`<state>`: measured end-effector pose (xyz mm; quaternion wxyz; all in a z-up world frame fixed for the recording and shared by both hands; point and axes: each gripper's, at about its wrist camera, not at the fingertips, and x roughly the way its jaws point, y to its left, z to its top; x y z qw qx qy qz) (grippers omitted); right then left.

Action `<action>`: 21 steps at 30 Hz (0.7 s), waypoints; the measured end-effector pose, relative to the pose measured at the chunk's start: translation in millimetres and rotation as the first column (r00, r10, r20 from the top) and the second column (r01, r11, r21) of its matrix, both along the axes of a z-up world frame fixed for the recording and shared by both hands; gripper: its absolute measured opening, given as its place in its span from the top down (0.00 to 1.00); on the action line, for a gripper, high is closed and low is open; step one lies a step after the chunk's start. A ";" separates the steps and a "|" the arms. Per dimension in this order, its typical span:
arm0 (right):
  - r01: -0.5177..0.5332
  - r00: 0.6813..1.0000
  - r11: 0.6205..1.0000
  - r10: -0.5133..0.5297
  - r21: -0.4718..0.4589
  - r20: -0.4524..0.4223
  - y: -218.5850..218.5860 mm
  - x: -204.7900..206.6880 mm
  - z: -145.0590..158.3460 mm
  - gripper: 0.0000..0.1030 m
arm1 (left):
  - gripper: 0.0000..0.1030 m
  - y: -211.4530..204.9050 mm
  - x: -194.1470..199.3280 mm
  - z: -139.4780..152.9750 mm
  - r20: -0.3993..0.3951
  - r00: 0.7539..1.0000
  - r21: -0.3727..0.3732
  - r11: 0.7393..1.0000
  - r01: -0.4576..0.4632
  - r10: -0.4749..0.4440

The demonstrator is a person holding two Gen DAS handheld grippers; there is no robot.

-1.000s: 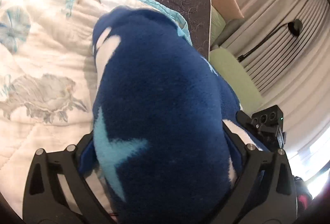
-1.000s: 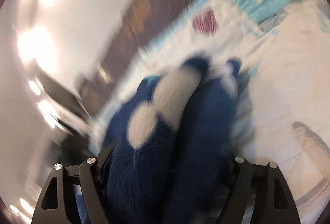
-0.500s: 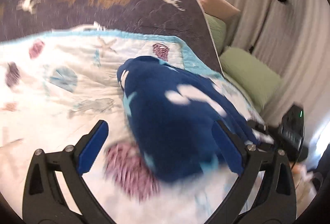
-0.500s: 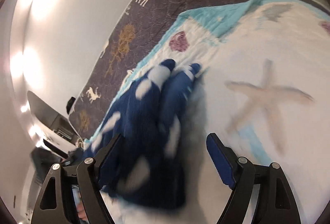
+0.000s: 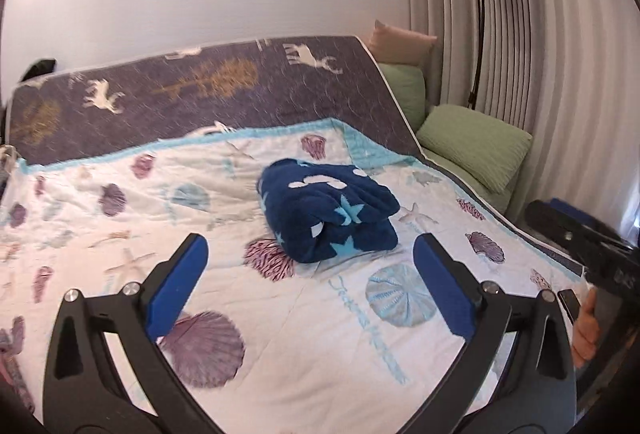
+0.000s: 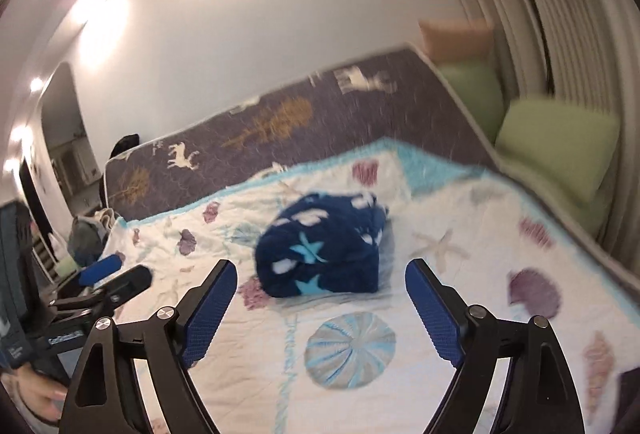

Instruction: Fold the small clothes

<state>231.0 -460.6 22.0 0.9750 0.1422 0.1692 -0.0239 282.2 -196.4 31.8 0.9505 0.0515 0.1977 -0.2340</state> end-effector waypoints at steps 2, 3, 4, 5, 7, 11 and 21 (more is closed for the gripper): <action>0.091 0.995 0.995 -0.090 -0.037 0.037 17.0 -32.4 10.5 0.01 | 0.01 8.5 -21.5 3.0 0.014 1.000 -0.006 1.000 -0.024 0.024; 0.112 0.993 0.993 -0.110 -0.048 0.049 22.7 -43.6 13.5 0.01 | 0.01 12.6 -30.9 3.4 0.020 0.999 -0.008 0.999 -0.033 0.033; 0.112 0.993 0.992 -0.109 -0.058 0.052 29.5 -57.5 16.9 0.01 | 0.01 17.0 -41.6 3.7 0.028 0.998 -0.007 0.999 -0.047 0.047; 0.108 0.993 0.992 -0.105 -0.058 0.046 33.0 -66.0 18.9 0.01 | 0.01 19.6 -49.4 3.5 0.037 0.998 -0.002 0.998 -0.060 0.060; 0.102 0.995 0.993 -0.101 -0.057 0.026 39.9 -83.4 22.7 0.01 | 0.01 26.3 -68.7 4.2 0.053 0.994 0.002 0.996 -0.094 0.094; 0.121 0.993 0.990 -0.120 -0.076 0.010 53.8 -119.0 28.1 0.01 | 0.01 32.8 -97.1 1.7 0.038 0.991 0.019 0.991 -0.132 0.131; 0.127 0.991 0.987 -0.129 -0.095 -0.023 76.9 -173.8 24.1 0.01 | 0.01 45.0 -162.9 -8.6 0.037 0.995 0.038 0.995 -0.096 0.095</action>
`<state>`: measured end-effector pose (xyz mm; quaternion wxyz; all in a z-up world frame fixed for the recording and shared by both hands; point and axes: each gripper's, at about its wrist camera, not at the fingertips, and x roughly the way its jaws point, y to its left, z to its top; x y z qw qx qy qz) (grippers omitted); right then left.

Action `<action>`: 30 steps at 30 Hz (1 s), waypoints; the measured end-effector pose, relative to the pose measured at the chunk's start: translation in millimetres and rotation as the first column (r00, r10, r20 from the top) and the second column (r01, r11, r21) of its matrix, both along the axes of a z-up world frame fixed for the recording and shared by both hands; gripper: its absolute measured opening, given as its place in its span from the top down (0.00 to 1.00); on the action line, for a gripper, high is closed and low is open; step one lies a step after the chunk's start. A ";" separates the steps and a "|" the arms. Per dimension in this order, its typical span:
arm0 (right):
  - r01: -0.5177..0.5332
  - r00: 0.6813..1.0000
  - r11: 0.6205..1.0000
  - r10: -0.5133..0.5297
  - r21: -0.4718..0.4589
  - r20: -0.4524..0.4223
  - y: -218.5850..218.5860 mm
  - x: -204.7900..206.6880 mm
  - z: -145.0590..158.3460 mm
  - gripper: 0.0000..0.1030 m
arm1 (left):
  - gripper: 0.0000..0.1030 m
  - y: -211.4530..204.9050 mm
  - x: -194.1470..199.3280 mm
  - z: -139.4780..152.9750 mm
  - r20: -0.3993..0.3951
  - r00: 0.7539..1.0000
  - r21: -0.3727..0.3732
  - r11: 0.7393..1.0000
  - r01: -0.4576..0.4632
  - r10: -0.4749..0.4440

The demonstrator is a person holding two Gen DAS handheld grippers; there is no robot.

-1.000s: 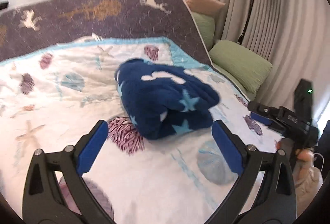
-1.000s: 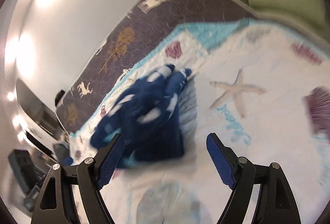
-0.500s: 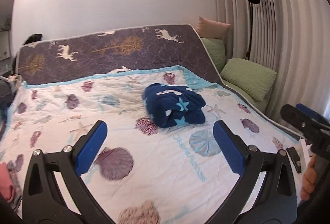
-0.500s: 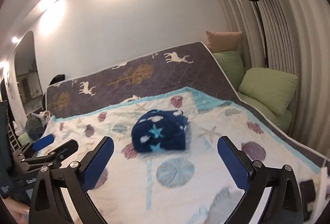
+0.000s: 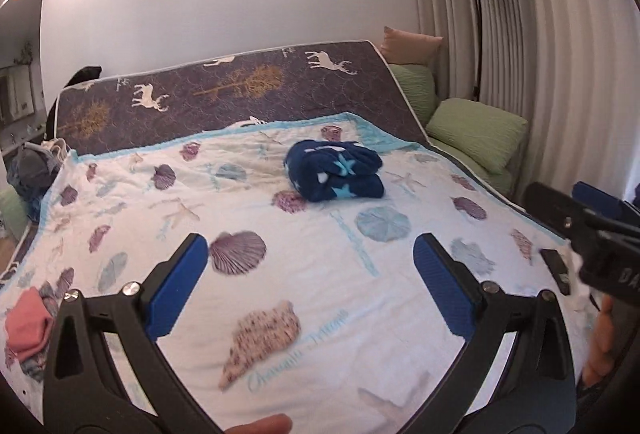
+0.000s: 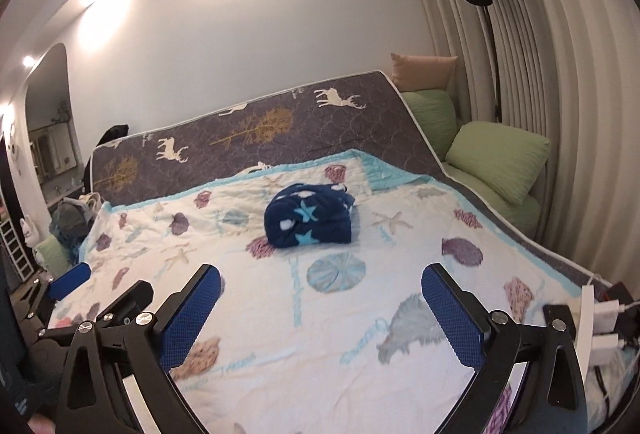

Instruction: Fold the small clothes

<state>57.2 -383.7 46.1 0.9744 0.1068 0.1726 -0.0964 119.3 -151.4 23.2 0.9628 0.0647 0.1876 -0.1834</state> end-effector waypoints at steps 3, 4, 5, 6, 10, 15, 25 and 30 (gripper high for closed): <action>0.023 1.000 0.999 -0.022 -0.045 0.007 10.9 -13.5 0.4 0.01 | 0.01 2.1 -13.9 1.0 0.014 1.000 0.005 1.000 -0.002 0.002; 0.031 1.000 0.997 -0.030 -0.068 0.009 15.8 -18.3 1.0 0.01 | 0.01 2.8 -18.0 1.8 0.019 1.000 0.009 1.000 -0.002 0.002; 0.032 0.999 0.996 -0.032 -0.079 0.009 19.1 -20.5 0.7 0.01 | 0.01 3.8 -21.5 2.6 0.024 1.000 0.012 1.000 -0.001 0.001; 0.028 1.000 0.996 -0.027 -0.088 0.009 22.8 -24.2 1.2 0.01 | 0.01 4.7 -24.3 3.2 0.028 1.000 0.014 1.000 -0.002 0.002; 0.016 1.000 0.997 -0.015 -0.079 0.020 29.3 -37.4 4.5 0.01 | 0.01 11.1 -38.1 5.3 0.055 0.998 0.008 1.000 -0.006 0.006; 0.013 1.000 0.997 -0.011 -0.074 0.018 33.0 -46.4 5.0 0.01 | 0.01 16.2 -47.5 4.8 0.057 0.998 0.012 1.000 -0.018 0.017; -0.007 1.000 0.999 0.007 -0.054 0.008 40.2 -54.6 3.6 0.01 | 0.01 22.7 -54.5 2.3 0.038 0.999 0.012 0.999 -0.038 0.038; -0.010 1.000 0.998 0.010 -0.062 -0.001 43.3 -55.2 2.2 0.01 | 0.01 23.9 -55.4 1.1 0.038 0.997 0.017 0.998 -0.063 0.062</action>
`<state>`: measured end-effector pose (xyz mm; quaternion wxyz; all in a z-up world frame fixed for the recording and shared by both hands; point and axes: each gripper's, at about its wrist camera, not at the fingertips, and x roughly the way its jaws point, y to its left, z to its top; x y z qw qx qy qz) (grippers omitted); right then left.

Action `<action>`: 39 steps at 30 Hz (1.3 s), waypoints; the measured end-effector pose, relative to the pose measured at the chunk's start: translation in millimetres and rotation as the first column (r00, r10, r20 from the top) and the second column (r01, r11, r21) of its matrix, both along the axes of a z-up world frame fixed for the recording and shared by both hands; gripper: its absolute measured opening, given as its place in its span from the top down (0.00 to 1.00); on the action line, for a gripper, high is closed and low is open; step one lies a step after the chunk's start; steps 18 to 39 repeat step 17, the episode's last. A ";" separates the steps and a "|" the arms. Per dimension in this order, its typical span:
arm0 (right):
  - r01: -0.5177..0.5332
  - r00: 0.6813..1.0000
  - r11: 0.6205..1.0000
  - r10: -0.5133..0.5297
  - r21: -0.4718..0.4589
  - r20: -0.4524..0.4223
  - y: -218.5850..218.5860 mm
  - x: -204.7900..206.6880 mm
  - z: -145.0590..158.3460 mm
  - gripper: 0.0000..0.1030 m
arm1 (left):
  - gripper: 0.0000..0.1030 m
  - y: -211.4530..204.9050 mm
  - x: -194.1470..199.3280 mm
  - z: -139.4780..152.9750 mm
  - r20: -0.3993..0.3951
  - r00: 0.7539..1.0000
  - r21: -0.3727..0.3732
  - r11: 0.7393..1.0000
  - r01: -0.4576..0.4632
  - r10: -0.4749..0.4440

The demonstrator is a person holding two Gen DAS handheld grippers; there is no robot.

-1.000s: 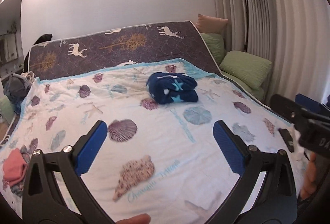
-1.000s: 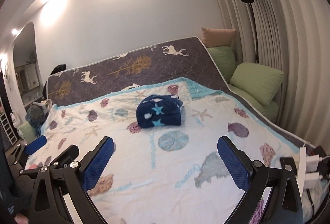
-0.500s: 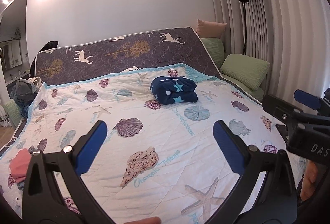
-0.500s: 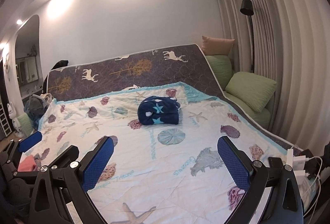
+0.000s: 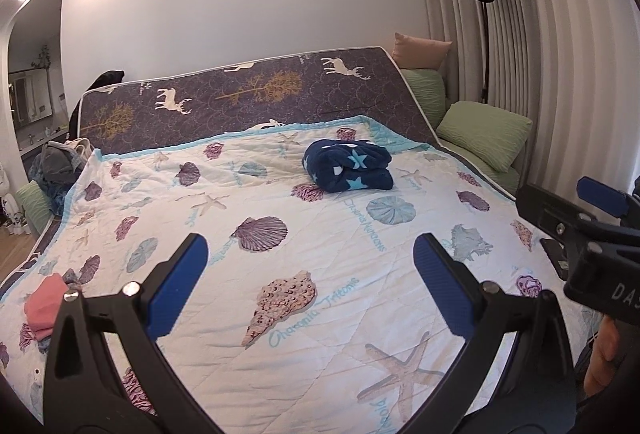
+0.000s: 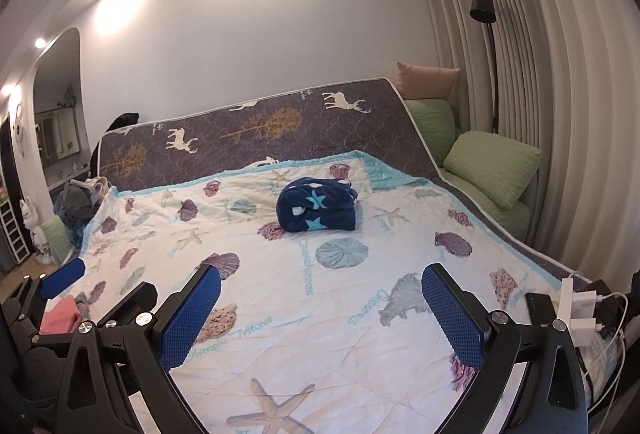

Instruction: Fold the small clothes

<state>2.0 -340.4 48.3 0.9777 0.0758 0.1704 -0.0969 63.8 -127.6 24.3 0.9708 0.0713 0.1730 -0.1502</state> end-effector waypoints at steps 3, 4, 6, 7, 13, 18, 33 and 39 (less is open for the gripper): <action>-0.007 1.000 1.000 0.006 -0.007 -0.001 2.9 -0.3 0.2 0.01 | 0.01 0.8 -0.3 -0.1 -0.005 1.000 0.001 1.000 0.003 -0.003; -0.009 1.000 1.000 0.009 -0.007 -0.002 0.9 0.9 0.8 0.01 | 0.01 0.8 -0.2 0.4 -0.007 1.000 -0.001 1.000 0.004 -0.004; -0.007 1.000 1.000 0.007 -0.006 -0.002 1.5 0.6 0.8 0.01 | 0.01 1.4 0.1 0.8 -0.011 1.000 -0.001 1.000 0.002 -0.002; -0.007 1.000 1.000 0.007 -0.006 -0.003 1.9 0.6 0.7 0.01 | 0.01 1.6 0.5 0.7 -0.012 1.000 0.000 1.000 0.000 0.000; -0.015 1.000 1.000 0.015 -0.003 -0.017 2.4 5.2 -2.1 0.01 | 0.01 3.4 4.9 -1.6 -0.028 1.000 -0.001 1.000 -0.005 0.005; -0.020 0.999 1.000 0.020 -0.005 -0.026 1.9 9.5 -3.6 0.01 | 0.01 2.7 5.7 -2.7 -0.035 0.999 0.000 1.000 -0.004 0.004; -0.020 0.999 1.000 0.020 -0.005 -0.026 1.9 9.5 -3.6 0.01 | 0.01 2.7 5.7 -2.7 -0.035 0.999 0.000 1.000 -0.004 0.004; -0.020 0.999 1.000 0.020 -0.005 -0.026 1.9 9.5 -3.6 0.01 | 0.01 2.7 5.7 -2.7 -0.035 0.999 0.000 1.000 -0.004 0.004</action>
